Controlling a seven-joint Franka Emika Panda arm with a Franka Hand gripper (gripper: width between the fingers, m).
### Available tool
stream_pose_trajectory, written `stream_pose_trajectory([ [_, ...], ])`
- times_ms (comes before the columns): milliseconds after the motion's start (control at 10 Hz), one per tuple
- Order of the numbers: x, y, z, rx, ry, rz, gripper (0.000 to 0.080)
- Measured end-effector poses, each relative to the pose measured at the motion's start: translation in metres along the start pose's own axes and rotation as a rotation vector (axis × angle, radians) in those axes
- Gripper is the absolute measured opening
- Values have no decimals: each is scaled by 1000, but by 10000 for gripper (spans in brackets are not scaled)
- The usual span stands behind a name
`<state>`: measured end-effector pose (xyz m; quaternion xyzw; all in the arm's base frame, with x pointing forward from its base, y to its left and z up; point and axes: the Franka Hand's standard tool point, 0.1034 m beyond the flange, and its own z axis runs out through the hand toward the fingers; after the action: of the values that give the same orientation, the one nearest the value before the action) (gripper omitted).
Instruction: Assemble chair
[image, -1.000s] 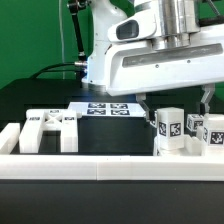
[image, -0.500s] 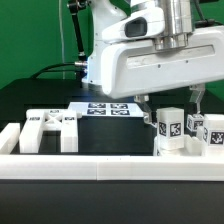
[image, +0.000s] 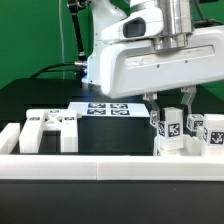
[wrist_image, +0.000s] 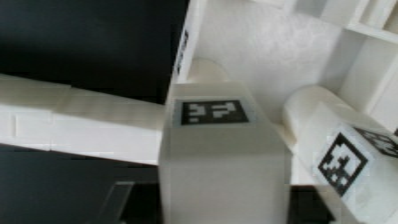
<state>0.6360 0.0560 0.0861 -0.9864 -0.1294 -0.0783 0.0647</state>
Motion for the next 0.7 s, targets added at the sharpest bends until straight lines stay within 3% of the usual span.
stream_pose_trajectory([
  [700,-1,5,1,-20,5,777,291],
])
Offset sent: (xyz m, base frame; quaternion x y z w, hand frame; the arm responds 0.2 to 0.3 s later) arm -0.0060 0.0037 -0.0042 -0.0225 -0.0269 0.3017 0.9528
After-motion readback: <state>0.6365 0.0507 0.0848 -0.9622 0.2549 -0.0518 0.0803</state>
